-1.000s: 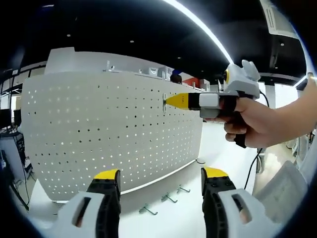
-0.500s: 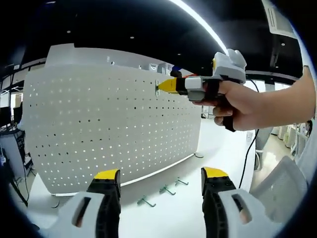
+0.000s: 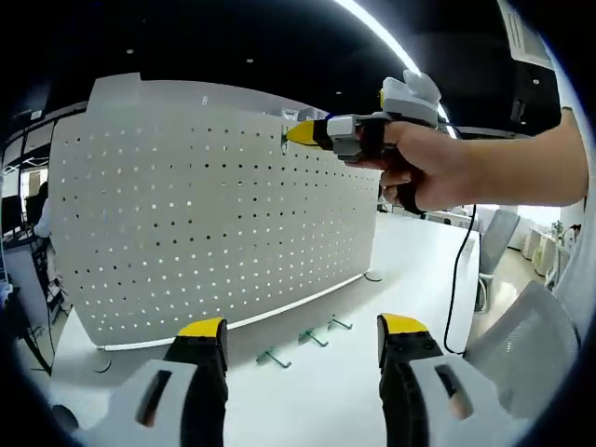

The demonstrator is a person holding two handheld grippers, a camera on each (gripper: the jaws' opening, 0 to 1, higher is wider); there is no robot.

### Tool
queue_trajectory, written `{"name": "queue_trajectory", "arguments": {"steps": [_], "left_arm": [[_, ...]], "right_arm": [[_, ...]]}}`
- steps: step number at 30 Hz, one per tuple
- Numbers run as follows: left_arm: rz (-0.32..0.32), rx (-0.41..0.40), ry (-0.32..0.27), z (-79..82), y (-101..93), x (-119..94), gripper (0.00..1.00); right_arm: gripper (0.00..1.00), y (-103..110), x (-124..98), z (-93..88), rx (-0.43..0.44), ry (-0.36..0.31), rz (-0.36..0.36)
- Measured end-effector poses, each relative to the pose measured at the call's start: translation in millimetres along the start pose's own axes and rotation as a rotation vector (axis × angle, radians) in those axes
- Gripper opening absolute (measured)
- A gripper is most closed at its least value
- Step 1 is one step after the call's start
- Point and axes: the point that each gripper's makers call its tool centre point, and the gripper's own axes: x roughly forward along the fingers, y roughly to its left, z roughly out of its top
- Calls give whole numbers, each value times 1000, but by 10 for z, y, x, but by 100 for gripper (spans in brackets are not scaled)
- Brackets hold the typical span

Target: Insert the hook assembly into the mounting plate slot until the hook locks in place.

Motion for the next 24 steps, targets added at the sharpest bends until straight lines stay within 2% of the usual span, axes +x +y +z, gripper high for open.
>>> {"name": "queue_trajectory", "arguments": {"steps": [7,13,24], "left_arm": [[8,-12,20,-112,10,-70,67],[16,-14,27,-143,28,-92,66],[18,-30,20,-163,19,-93,66]], "right_arm": [[1,6,118,31,-8,-7,-18],[1,2,206,43,0,-10,-34],[1,-42,331,54,-54,-6,-81]]}}
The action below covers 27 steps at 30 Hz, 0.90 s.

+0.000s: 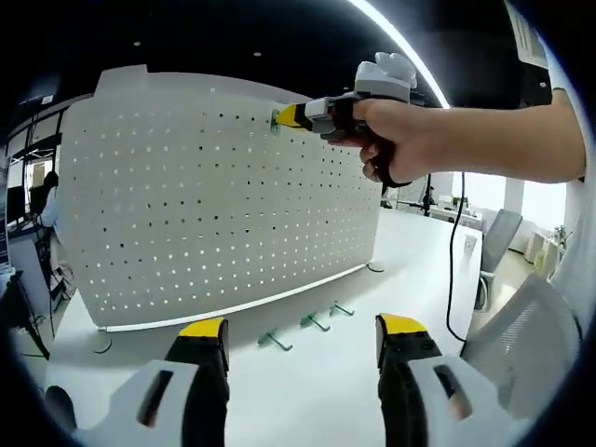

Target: Insert the hook assembly into the mounting plate slot until the hook locks in place.

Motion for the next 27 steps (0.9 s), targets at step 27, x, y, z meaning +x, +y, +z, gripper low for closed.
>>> {"name": "queue_trajectory", "arguments": {"steps": [27], "left_arm": [[13,-36,-1,-41,68,-13,63]], "right_arm": [[1,-66,165,-99,-45,25,-27]]}}
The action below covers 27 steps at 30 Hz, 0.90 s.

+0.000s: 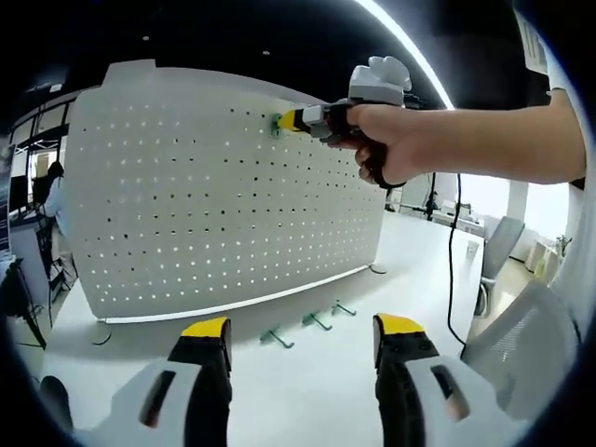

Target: Insert the hook assembly into the mounting plate slot until the hook locks in place.

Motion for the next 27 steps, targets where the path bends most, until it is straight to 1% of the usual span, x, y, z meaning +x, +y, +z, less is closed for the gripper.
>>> {"name": "queue_trajectory", "arguments": {"steps": [2,5,7,12,14,16,18,19,20,22,27], "left_arm": [[3,-13,-5,1,21,-6,63],[2,-20,-1,-7,18,-4,62],[-2,-19,-1,0,1,-1,62],[-10,-13,1,-1,-28,1,62],[-12,-15,1,0,-37,0,61],[-12,-18,5,-24,-26,1,61],[-12,-23,16,-64,-14,7,61],[-12,-25,20,-71,-11,7,61],[-12,-24,18,-68,-11,7,60],[-16,-25,11,-62,-18,9,61],[-17,-24,11,-60,-30,10,60]], "right_arm": [[1,-1,0,0,0,-1,-6],[1,2,12,-3,-13,0,-36],[1,-4,15,-2,7,-5,-62],[1,-5,41,-2,-1,2,-135],[1,-17,58,-7,-17,19,-170],[1,-30,80,-16,4,55,-225],[1,-40,103,-7,16,77,-252],[1,-45,105,-8,21,83,-260],[2,-18,114,-30,21,92,-245],[2,-34,90,-29,51,85,-274],[2,-29,78,-39,55,81,-278]]}}
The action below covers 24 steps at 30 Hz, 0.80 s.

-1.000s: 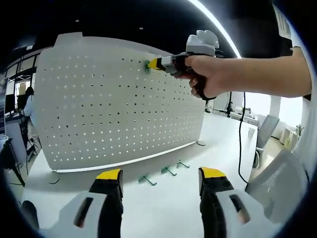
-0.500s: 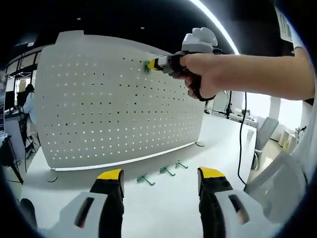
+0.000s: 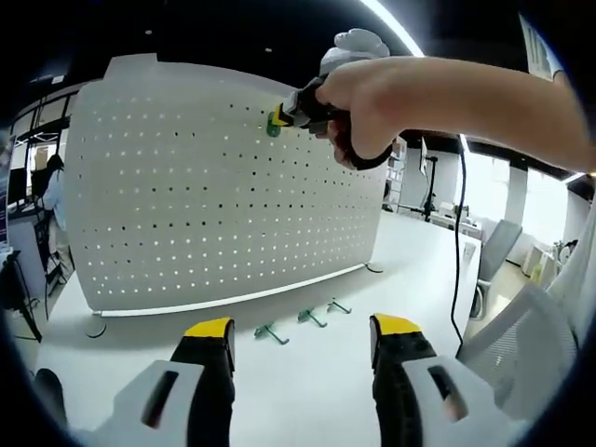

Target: Insert the hook assembly into the mounting plate slot until the hook locks in place.

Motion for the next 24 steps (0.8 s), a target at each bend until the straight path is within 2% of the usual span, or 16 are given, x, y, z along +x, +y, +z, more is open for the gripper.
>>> {"name": "queue_trajectory", "arguments": {"steps": [10,11,12,14,17,21,24], "left_arm": [[-3,9,-1,6,-7,-5,60],[-2,9,0,7,-8,-7,60],[-2,10,0,7,-9,-8,60],[-3,9,2,1,-11,-5,60],[-6,14,5,-2,-25,0,60],[-4,14,6,3,-26,-1,60],[0,13,7,0,-12,-5,60]], "right_arm": [[3,1,-38,4,2,-7,15],[4,14,-50,8,37,-8,32],[5,13,-58,8,36,-7,42],[5,31,-59,2,3,-8,57],[10,69,-72,2,17,-7,85],[16,129,-79,-2,-31,-8,130],[19,146,-108,-17,-27,-11,163]]}}
